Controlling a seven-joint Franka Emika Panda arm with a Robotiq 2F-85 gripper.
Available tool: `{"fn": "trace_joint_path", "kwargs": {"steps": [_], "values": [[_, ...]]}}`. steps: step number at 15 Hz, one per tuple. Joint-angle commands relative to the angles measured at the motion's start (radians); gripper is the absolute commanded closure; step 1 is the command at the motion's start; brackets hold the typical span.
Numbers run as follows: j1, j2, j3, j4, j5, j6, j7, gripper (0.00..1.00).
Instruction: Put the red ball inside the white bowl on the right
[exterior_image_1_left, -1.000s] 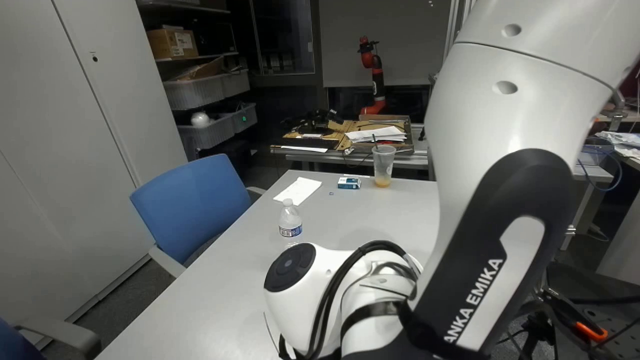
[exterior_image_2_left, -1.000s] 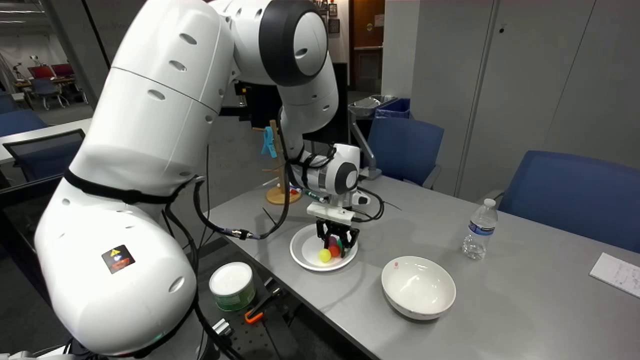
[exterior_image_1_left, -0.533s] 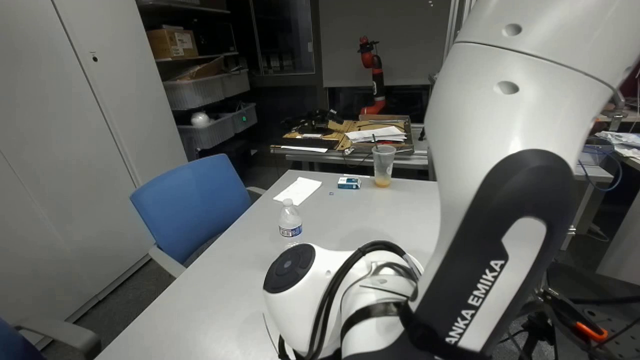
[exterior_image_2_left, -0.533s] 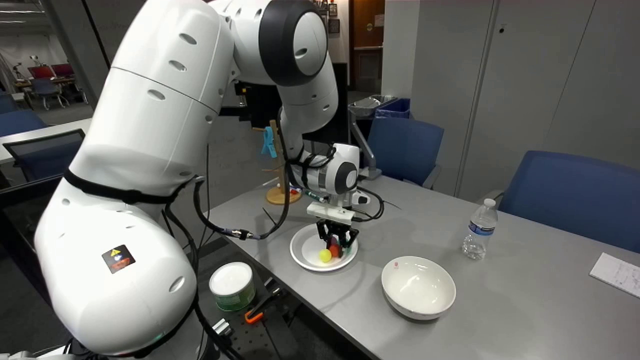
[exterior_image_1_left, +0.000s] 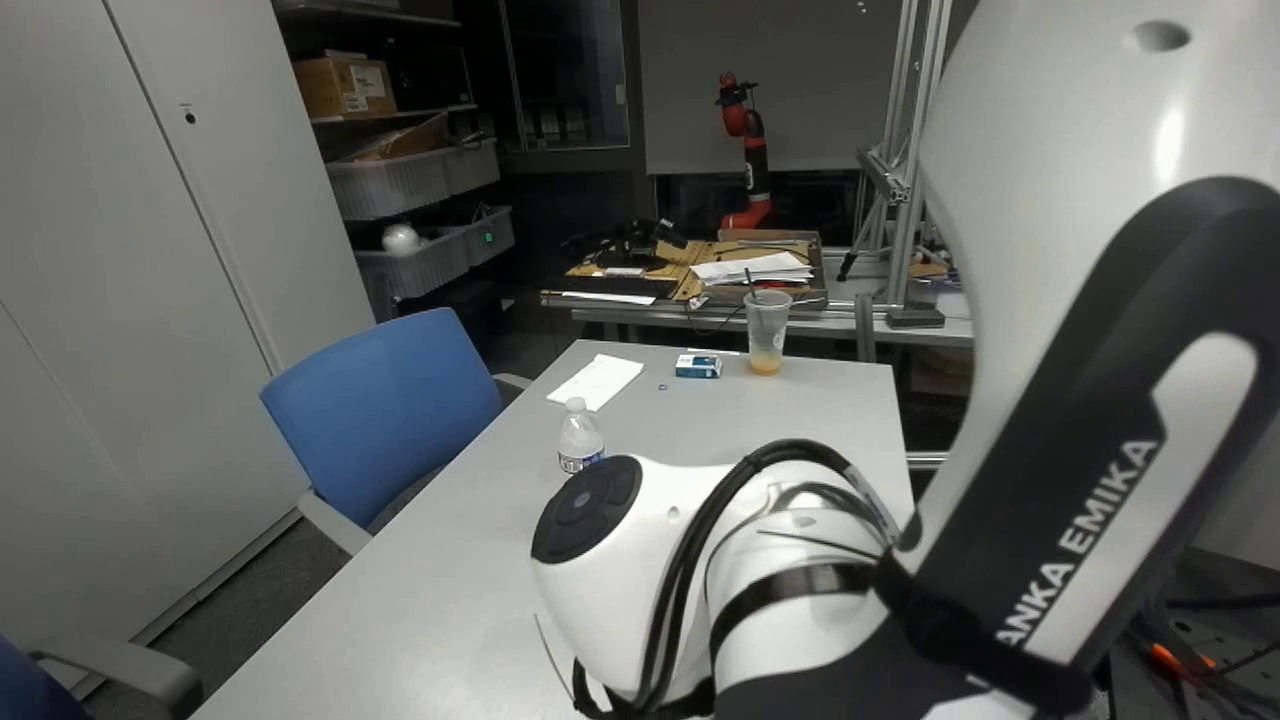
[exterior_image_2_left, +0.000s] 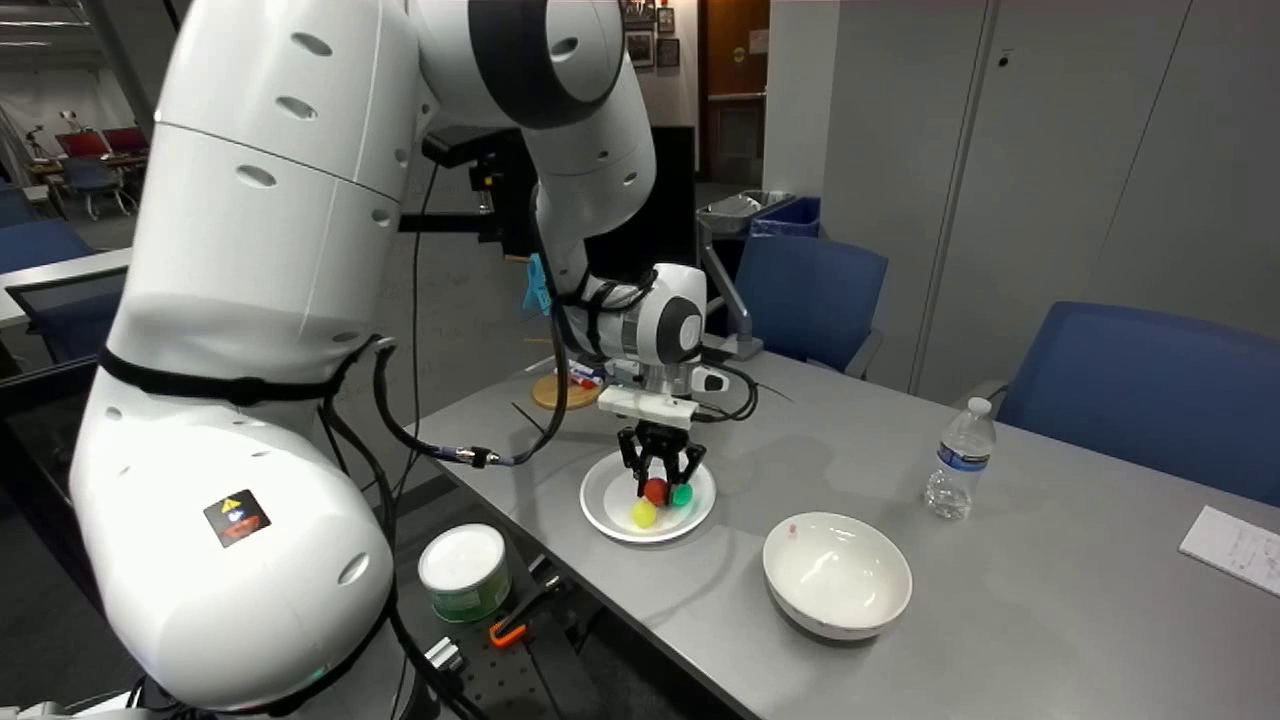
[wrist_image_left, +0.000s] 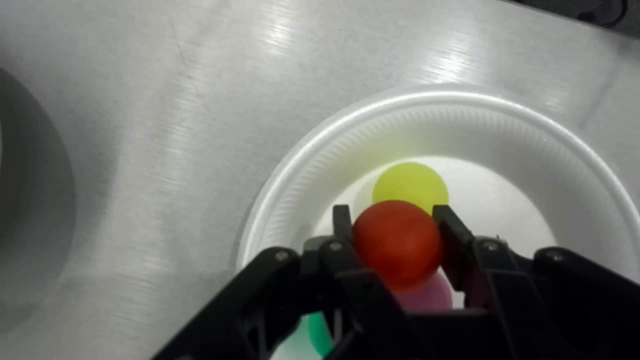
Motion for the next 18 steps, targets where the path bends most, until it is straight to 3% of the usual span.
{"fn": "trace_joint_path", "kwargs": {"steps": [1,8,14,15,18], "values": [[-0.017,-0.154,-0.003,-0.116,-0.008,-0.023,0.006,0.81],[-0.065,-0.335,-0.072,-0.231,-0.058,0.026,0.068,0.81],[-0.147,-0.405,-0.116,-0.271,-0.082,0.060,0.085,0.81],[-0.139,-0.368,-0.096,-0.232,-0.063,0.025,0.066,0.56],[-0.159,-0.379,-0.105,-0.241,-0.062,0.031,0.065,0.56]]}}
